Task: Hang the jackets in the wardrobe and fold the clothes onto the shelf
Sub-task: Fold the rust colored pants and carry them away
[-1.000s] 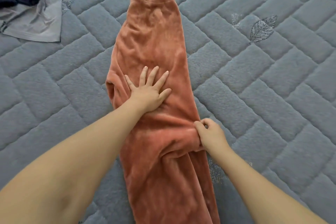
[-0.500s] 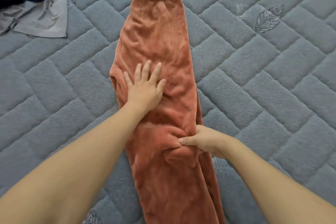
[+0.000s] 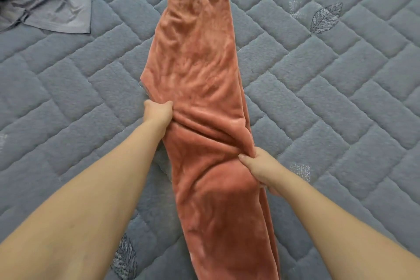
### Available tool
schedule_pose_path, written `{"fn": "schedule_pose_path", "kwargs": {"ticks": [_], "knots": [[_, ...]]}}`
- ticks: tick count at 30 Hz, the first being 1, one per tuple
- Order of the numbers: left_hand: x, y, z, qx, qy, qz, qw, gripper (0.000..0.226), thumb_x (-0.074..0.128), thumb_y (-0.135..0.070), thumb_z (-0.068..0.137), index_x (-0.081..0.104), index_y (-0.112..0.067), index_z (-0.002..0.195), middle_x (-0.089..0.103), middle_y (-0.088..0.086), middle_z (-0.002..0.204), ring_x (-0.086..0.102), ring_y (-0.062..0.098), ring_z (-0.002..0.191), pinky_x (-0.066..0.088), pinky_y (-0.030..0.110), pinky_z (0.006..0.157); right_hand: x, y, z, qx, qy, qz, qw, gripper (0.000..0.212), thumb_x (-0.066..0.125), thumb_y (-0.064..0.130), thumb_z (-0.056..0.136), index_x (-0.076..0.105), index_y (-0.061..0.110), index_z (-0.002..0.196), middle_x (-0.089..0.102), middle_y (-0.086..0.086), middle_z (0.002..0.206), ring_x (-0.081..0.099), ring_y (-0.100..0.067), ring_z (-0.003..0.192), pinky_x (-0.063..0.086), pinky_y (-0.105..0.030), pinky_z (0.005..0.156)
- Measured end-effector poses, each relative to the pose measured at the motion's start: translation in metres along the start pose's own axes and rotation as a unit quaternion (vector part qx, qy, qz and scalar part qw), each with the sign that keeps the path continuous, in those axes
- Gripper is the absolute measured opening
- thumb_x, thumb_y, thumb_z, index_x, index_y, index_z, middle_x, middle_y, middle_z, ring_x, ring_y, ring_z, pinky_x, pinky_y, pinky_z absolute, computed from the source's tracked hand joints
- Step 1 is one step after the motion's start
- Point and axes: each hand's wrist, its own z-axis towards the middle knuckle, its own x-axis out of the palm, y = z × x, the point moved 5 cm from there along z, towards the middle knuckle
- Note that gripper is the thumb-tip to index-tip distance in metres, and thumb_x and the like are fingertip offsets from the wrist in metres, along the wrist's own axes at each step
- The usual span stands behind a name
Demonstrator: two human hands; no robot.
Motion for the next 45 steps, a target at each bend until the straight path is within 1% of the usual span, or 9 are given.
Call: {"fn": "schedule_pose_path", "kwargs": {"ticks": [6, 11, 15, 19, 23, 27, 32, 36, 45], "knots": [[0.005, 0.039, -0.041, -0.039, 0.163, -0.037, 0.985, 0.064, 0.076, -0.047, 0.081, 0.054, -0.010, 0.129, 0.063, 0.002, 0.117, 0.063, 0.021, 0.097, 0.052, 0.032, 0.073, 0.009, -0.022, -0.023, 0.086, 0.031, 0.031, 0.995, 0.022, 0.061, 0.038, 0.094, 0.064, 0.018, 0.101, 0.069, -0.006, 0.090, 0.069, -0.021, 0.071, 0.055, -0.033, 0.049], [0.007, 0.074, -0.076, -0.085, 0.187, -0.173, 0.963, 0.052, 0.076, -0.043, 0.083, 0.058, -0.016, 0.123, 0.069, 0.006, 0.115, 0.068, 0.022, 0.095, 0.056, 0.035, 0.073, -0.019, -0.017, -0.029, -0.042, -0.223, -0.108, 0.968, 0.017, 0.051, 0.029, 0.097, 0.056, 0.014, 0.089, 0.062, -0.007, 0.090, 0.060, -0.030, 0.093, 0.039, -0.033, 0.070], [0.016, 0.101, -0.109, -0.101, 0.284, -0.111, 0.947, 0.056, 0.084, -0.049, 0.071, 0.065, -0.017, 0.113, 0.077, 0.000, 0.095, 0.075, 0.017, 0.085, 0.059, 0.031, 0.066, 0.016, -0.040, -0.039, -0.027, -0.027, 0.009, 0.999, 0.025, 0.070, 0.037, 0.088, 0.069, 0.014, 0.097, 0.069, 0.005, 0.085, 0.065, -0.014, 0.084, 0.049, -0.030, 0.074], [0.013, 0.129, -0.125, -0.099, 0.222, -0.072, 0.967, 0.037, 0.076, -0.031, 0.085, 0.065, -0.008, 0.112, 0.073, 0.006, 0.088, 0.067, 0.020, 0.069, 0.052, 0.028, 0.054, 0.011, -0.081, -0.051, 0.022, -0.065, -0.273, 0.959, 0.027, 0.060, 0.028, 0.091, 0.061, 0.007, 0.108, 0.066, -0.013, 0.116, 0.061, -0.033, 0.110, 0.046, -0.033, 0.081], [-0.002, 0.137, -0.150, 0.028, 0.080, 0.124, 0.989, 0.045, 0.066, -0.038, 0.090, 0.043, -0.006, 0.112, 0.059, 0.017, 0.110, 0.060, 0.034, 0.093, 0.052, 0.043, 0.081, -0.002, -0.110, -0.072, 0.050, -0.087, -0.176, 0.979, 0.042, 0.066, 0.045, 0.087, 0.044, 0.013, 0.103, 0.062, -0.011, 0.107, 0.062, -0.030, 0.098, 0.047, -0.035, 0.075], [-0.001, 0.119, -0.221, 0.511, 0.055, 0.279, 0.811, 0.023, 0.065, -0.025, 0.083, 0.050, -0.010, 0.091, 0.055, 0.012, 0.087, 0.057, 0.035, 0.079, 0.050, 0.045, 0.069, 0.007, -0.141, -0.094, 0.173, 0.076, -0.194, 0.963, 0.066, 0.076, 0.061, 0.071, 0.056, 0.011, 0.110, 0.069, -0.006, 0.100, 0.070, -0.021, 0.077, 0.054, -0.031, 0.067], [0.026, 0.198, -0.276, 0.575, 0.314, 0.552, 0.516, 0.072, 0.048, -0.075, 0.070, 0.048, -0.014, 0.111, 0.048, 0.008, 0.110, 0.047, 0.030, 0.097, 0.043, 0.042, 0.081, 0.009, -0.160, -0.106, 0.217, 0.167, -0.362, 0.891, 0.062, 0.072, 0.060, 0.076, 0.059, 0.010, 0.110, 0.069, -0.005, 0.093, 0.071, -0.022, 0.081, 0.056, -0.034, 0.074], [0.028, 0.232, -0.282, 0.550, 0.311, 0.619, 0.467, 0.120, 0.047, -0.088, 0.062, 0.025, -0.006, 0.147, 0.020, 0.017, 0.147, 0.022, 0.036, 0.133, 0.026, 0.056, 0.109, 0.022, -0.172, -0.115, 0.243, 0.179, -0.345, 0.889, 0.073, 0.060, 0.066, 0.083, 0.052, 0.009, 0.127, 0.059, -0.006, 0.091, 0.062, -0.021, 0.073, 0.054, -0.035, 0.078], [0.028, 0.192, -0.286, 0.693, 0.252, 0.485, 0.471, 0.021, 0.055, -0.025, 0.076, 0.068, -0.025, 0.093, 0.056, -0.003, 0.095, 0.052, 0.021, 0.085, 0.043, 0.033, 0.078, 0.019, -0.162, -0.114, 0.202, 0.110, 0.027, 0.973, 0.032, 0.071, 0.023, 0.077, 0.064, 0.007, 0.104, 0.069, -0.007, 0.070, 0.065, -0.020, 0.058, 0.058, -0.034, 0.061]]}}
